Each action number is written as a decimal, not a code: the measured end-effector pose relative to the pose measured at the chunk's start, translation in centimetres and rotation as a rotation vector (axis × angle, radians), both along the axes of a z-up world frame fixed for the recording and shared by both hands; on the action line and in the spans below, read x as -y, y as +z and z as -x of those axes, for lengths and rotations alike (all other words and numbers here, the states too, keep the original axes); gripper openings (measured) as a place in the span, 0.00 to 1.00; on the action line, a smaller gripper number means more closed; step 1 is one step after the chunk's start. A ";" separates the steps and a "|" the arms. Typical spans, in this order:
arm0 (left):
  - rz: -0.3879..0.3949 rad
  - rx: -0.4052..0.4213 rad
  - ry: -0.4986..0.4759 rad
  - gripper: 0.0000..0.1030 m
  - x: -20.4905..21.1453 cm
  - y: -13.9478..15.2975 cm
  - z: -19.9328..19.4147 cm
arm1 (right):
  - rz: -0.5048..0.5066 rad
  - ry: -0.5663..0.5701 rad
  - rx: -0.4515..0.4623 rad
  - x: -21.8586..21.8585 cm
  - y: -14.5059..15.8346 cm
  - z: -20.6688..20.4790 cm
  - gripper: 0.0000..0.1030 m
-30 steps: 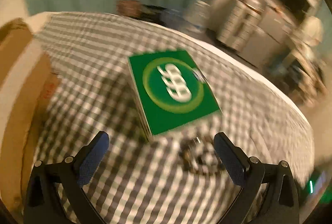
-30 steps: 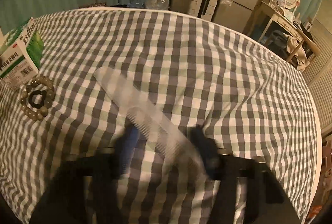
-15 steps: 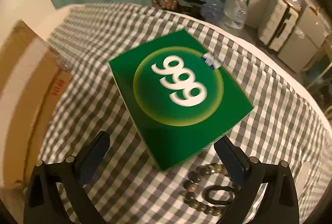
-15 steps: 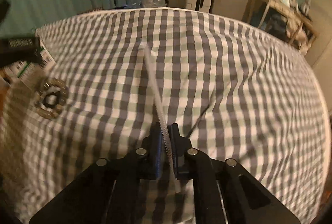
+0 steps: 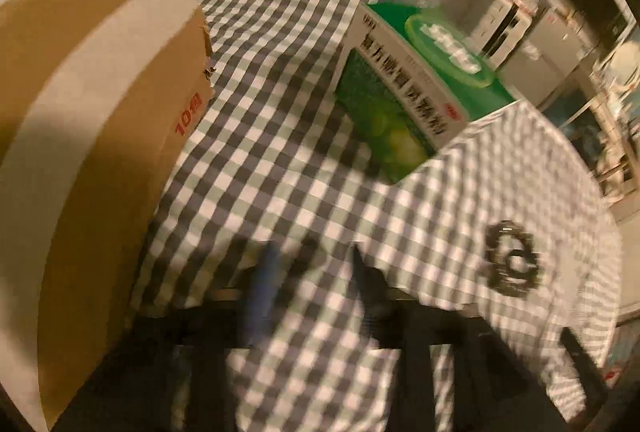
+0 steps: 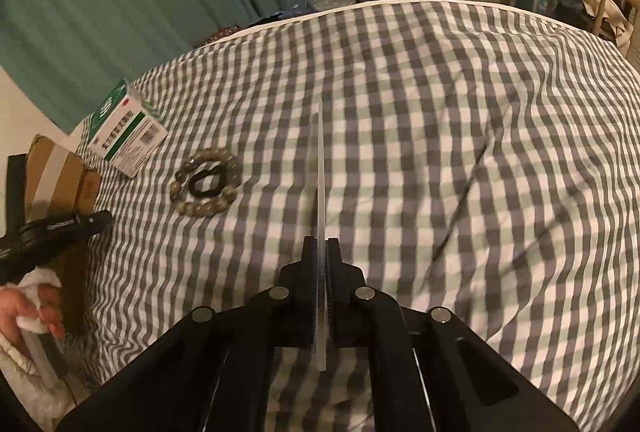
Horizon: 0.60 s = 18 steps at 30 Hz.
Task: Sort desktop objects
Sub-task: 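Grasp the clear comb with the right gripper while the left gripper grasps the bead bracelet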
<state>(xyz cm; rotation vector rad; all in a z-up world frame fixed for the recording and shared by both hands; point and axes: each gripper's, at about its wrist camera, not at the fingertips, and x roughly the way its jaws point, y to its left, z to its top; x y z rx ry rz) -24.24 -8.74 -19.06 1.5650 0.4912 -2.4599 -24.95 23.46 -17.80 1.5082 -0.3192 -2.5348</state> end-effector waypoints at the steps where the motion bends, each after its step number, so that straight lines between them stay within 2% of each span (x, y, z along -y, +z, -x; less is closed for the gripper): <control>1: -0.010 -0.022 0.006 0.85 -0.3 0.5 -0.5 | -0.014 -0.001 0.001 0.4 0.0 -0.2 0.04; 2: -0.018 -0.055 0.002 0.91 -0.8 1.1 -0.9 | -0.023 -0.007 -0.002 0.7 0.0 -0.5 0.04; 3: -0.029 -0.094 -0.014 0.91 -1.8 1.7 -1.2 | -0.019 -0.014 -0.002 0.6 0.0 -0.6 0.04; 6: -0.048 -0.119 -0.096 0.91 -5.3 1.9 -1.2 | -0.012 -0.049 -0.017 -0.2 0.4 -1.0 0.04; 8: -0.024 -0.128 -0.162 0.91 -8.5 1.7 -0.7 | -0.025 -0.074 -0.018 -0.9 0.2 -1.2 0.04; 10: 0.033 -0.132 -0.207 0.91 -11.3 1.3 0.0 | -0.001 -0.085 -0.009 -1.9 -0.1 -1.4 0.04; 12: 0.059 -0.123 -0.221 0.86 -12.7 0.8 0.8 | 0.024 -0.092 -0.004 -2.4 -0.5 -1.3 0.04; 13: 0.047 -0.121 -0.213 0.84 -12.9 0.6 1.3 | 0.025 -0.090 -0.005 -2.6 -0.6 -1.2 0.04; 16: 0.025 -0.098 -0.161 0.64 -12.0 -0.3 2.8 | 0.027 -0.081 -0.002 -2.8 -0.8 -0.7 0.05; 17: 0.018 -0.092 -0.142 0.49 -11.8 -0.8 3.3 | 0.027 -0.081 0.002 -3.0 -1.0 -0.5 0.05; 18: 0.010 -0.081 -0.140 0.43 -12.1 -1.3 3.7 | 0.024 -0.082 0.006 -3.1 -1.1 -0.4 0.06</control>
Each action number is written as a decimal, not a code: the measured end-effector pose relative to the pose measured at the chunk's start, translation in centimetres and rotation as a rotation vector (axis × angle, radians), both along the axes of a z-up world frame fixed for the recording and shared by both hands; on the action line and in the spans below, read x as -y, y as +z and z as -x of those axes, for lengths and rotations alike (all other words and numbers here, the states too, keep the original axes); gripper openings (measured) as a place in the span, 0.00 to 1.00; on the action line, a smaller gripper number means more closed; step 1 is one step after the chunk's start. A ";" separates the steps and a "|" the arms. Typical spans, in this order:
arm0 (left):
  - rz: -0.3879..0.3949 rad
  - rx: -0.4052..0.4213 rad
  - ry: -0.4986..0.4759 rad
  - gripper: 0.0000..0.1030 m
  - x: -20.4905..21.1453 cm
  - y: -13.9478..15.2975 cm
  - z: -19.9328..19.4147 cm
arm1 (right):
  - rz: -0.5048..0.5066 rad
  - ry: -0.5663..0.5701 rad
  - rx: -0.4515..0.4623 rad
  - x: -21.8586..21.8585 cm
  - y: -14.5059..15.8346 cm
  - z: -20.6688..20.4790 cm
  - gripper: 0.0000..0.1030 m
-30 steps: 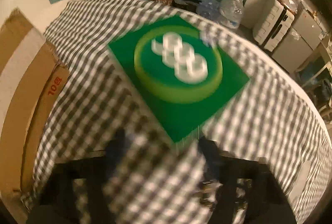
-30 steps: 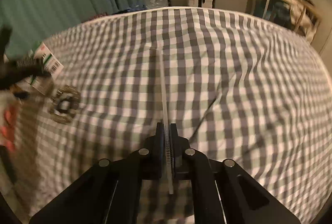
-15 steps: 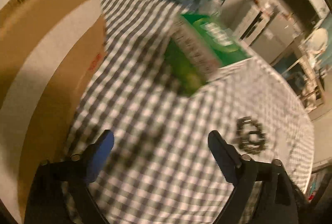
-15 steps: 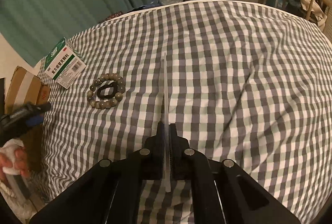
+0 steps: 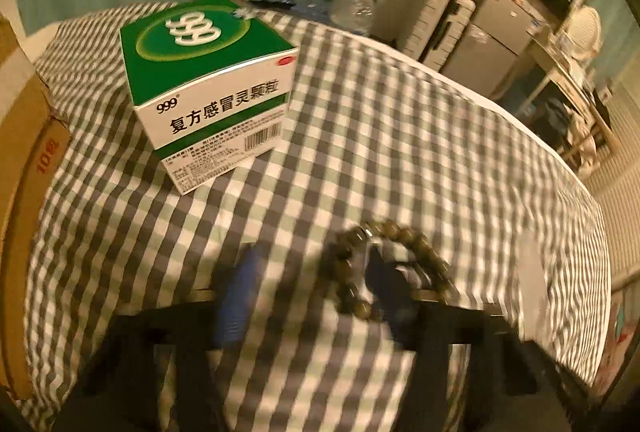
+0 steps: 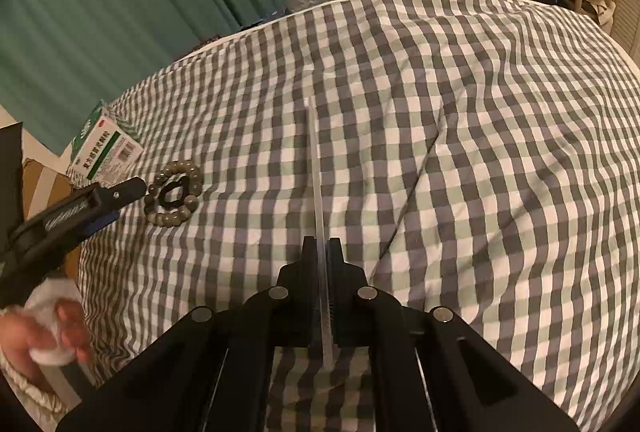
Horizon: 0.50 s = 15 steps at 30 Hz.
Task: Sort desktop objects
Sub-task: 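Grasp the clear comb with the right gripper while the left gripper grasps the bead bracelet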
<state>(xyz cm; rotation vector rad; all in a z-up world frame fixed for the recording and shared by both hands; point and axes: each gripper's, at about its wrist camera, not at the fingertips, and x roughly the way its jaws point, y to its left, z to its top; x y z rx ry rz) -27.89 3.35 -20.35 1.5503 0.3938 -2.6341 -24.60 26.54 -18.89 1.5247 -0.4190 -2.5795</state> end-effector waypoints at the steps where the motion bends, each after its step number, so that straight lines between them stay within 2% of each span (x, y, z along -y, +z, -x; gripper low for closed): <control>1: -0.009 0.024 -0.006 0.43 0.0 -0.5 0.7 | -0.006 0.000 0.003 -0.1 -0.1 0.2 0.07; 3: -0.011 0.031 -0.011 0.42 -0.3 -0.9 1.3 | -0.002 0.003 0.006 -0.4 -0.2 0.3 0.07; 6: 0.041 0.032 -0.052 0.43 -1.1 -1.0 1.9 | 0.011 0.001 0.005 -0.8 -0.2 0.5 0.07; 8: 0.049 0.046 -0.063 0.45 -1.3 -1.0 2.0 | 0.014 -0.004 0.006 -1.0 -0.2 0.4 0.07; 10: -0.003 0.061 -0.074 0.53 -0.9 -0.8 1.6 | 0.021 -0.008 0.007 -1.0 -0.1 0.3 0.07; 12: -0.027 0.067 -0.076 0.53 -0.5 -0.9 1.3 | 0.018 -0.011 0.010 -0.9 -0.1 0.2 0.07; 14: -0.036 0.075 -0.106 0.53 -0.5 -0.9 1.2 | 0.014 -0.013 0.012 -1.1 0.0 0.0 0.07; 15: -0.069 0.090 -0.142 0.53 -0.7 -0.9 1.0 | 0.012 -0.016 0.013 -1.1 0.0 -0.1 0.07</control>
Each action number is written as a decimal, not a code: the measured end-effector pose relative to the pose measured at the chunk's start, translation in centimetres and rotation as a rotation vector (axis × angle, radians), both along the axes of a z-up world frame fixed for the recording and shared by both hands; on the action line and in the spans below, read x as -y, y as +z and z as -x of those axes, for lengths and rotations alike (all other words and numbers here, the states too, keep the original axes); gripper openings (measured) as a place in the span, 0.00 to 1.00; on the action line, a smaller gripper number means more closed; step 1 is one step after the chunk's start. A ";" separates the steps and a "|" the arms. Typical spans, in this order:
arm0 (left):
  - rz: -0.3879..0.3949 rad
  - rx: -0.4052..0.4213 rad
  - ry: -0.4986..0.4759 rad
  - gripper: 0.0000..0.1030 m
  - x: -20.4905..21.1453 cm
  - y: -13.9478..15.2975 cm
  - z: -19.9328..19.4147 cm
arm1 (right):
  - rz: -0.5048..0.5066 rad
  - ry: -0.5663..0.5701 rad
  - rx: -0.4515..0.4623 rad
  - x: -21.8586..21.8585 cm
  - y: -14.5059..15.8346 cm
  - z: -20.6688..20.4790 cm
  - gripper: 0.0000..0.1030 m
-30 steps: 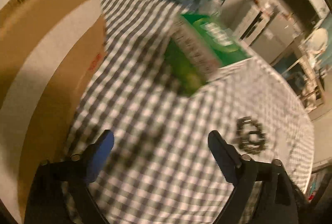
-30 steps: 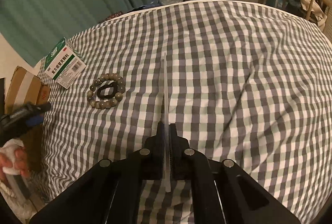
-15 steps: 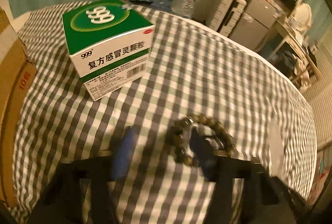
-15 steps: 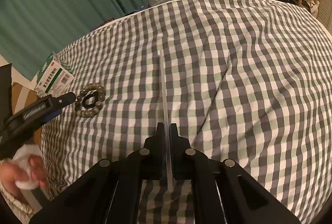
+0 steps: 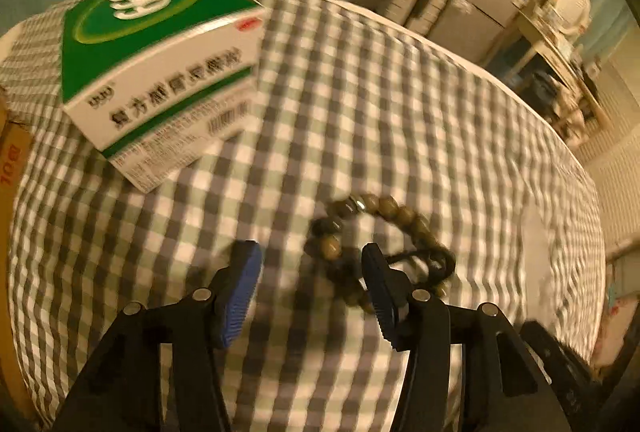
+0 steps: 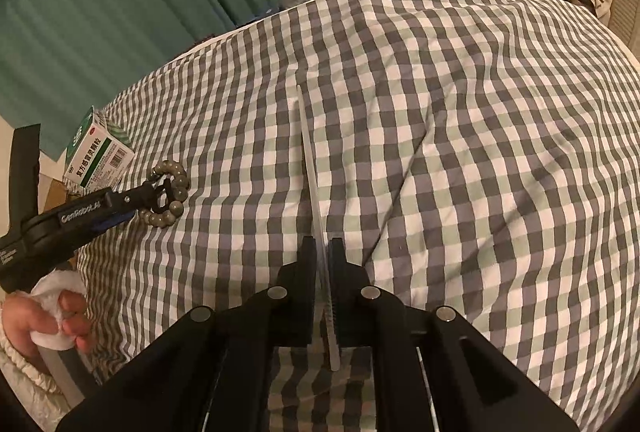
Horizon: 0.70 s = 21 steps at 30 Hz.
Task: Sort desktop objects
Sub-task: 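Grasp the clear comb with the right gripper while the left gripper grasps the bead bracelet, then carry the bead bracelet and comb into the cardboard box and release both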
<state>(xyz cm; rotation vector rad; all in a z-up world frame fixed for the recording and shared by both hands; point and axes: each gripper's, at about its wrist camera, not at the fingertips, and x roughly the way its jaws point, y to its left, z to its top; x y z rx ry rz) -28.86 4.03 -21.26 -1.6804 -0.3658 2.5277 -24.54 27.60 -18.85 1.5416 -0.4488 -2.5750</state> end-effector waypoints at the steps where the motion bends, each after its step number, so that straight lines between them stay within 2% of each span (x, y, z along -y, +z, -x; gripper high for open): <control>1: -0.012 0.004 -0.019 0.53 0.1 0.2 -0.5 | -0.001 0.000 0.001 0.0 0.0 -0.1 0.07; 2: -0.007 0.003 -0.027 0.53 0.1 0.2 -0.7 | -0.004 0.002 0.000 0.2 0.1 -0.2 0.07; 3: 0.008 0.003 -0.032 0.44 0.2 0.2 -0.7 | -0.007 0.002 -0.001 0.3 0.1 -0.2 0.07; 4: 0.037 0.000 -0.025 0.32 0.2 0.1 -0.7 | -0.009 0.001 -0.002 0.3 0.1 -0.2 0.07; 5: 0.047 -0.002 -0.027 0.10 0.3 0.1 -0.6 | -0.008 0.000 -0.002 0.4 0.1 -0.2 0.07; 9: 0.006 -0.018 -0.028 0.10 1.0 0.4 -0.7 | -0.008 -0.002 0.001 0.5 -0.1 -0.4 0.07; 12: -0.022 -0.056 -0.040 0.10 1.7 1.8 -2.0 | -0.002 -0.010 0.005 0.4 -0.3 -0.3 0.07; 17: -0.125 -0.153 -0.048 0.10 2.4 6.5 -2.9 | -0.027 -0.010 -0.028 0.7 0.8 -0.8 0.07; 21: -0.166 -0.213 -0.085 0.10 1.8 10.4 -3.4 | -0.017 -0.011 -0.079 1.3 2.5 -1.7 0.07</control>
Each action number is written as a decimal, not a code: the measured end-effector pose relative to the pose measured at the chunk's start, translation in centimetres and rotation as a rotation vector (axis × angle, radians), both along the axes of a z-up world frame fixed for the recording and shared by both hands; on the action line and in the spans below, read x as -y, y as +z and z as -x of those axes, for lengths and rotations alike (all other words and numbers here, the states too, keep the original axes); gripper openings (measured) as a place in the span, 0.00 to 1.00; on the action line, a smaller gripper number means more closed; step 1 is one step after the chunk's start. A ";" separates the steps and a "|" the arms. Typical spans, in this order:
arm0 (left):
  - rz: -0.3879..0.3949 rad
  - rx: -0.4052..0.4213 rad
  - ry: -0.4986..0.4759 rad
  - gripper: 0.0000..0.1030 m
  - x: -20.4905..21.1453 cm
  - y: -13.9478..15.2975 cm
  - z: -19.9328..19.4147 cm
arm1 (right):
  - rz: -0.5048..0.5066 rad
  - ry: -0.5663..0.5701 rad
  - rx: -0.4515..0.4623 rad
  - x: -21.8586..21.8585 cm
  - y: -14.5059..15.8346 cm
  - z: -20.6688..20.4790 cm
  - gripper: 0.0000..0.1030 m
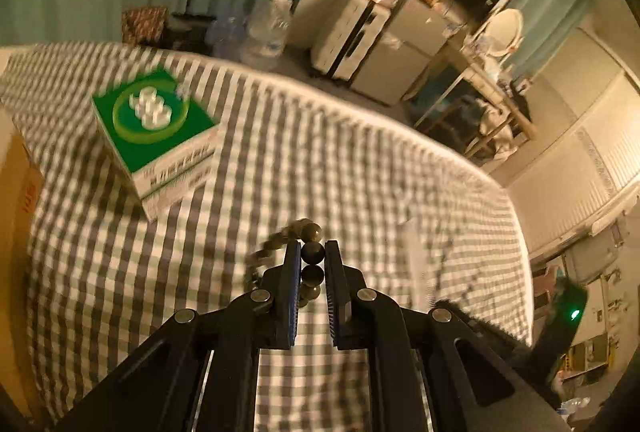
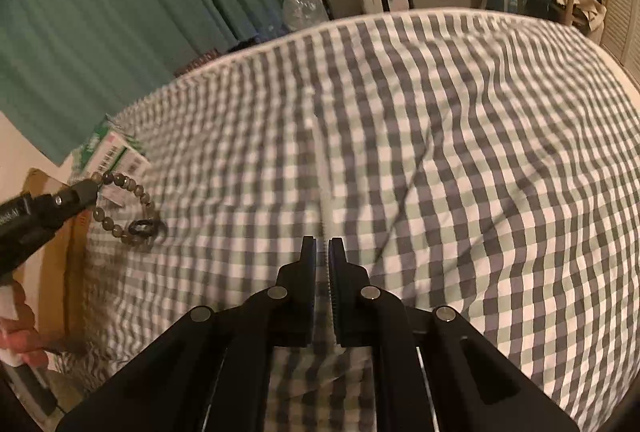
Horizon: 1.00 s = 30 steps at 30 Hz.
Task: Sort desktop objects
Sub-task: 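Carry the bead bracelet and comb into the cardboard box and release both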
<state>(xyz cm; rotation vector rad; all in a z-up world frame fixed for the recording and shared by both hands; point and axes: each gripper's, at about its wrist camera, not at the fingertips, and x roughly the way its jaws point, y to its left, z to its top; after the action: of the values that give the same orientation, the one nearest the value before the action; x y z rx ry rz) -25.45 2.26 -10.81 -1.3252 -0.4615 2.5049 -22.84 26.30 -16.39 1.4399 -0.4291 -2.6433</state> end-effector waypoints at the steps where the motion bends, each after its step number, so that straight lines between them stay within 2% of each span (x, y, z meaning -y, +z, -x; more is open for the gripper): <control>1: -0.024 -0.020 -0.017 0.10 -0.1 1.1 -0.3 | -0.003 0.003 -0.012 0.3 0.5 -0.4 0.07; 4: -0.030 -0.059 -0.051 0.10 -0.2 4.1 -1.5 | 0.005 0.018 -0.037 1.2 1.7 -1.9 0.07; 10: -0.028 -0.111 -0.081 0.10 1.5 8.0 -5.0 | 0.033 0.046 -0.081 3.5 4.6 -4.4 0.07; 14: 0.014 -0.112 -0.097 0.10 1.2 8.7 -6.8 | 0.078 0.070 -0.107 5.8 6.9 -6.3 0.07; 23: 0.106 -0.124 -0.113 0.10 4.7 9.3 -12.6 | 0.037 0.172 -0.180 12.4 11.7 -10.8 0.07; 30: 0.132 -0.187 -0.059 0.10 10.4 13.4 -14.9 | 0.030 0.268 -0.244 17.8 15.8 -12.9 0.07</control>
<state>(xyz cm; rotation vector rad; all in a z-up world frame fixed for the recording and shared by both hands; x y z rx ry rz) -10.57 -8.12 2.62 -1.1163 -0.2172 2.6158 -9.92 8.52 -0.55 1.0619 -0.2316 -2.5372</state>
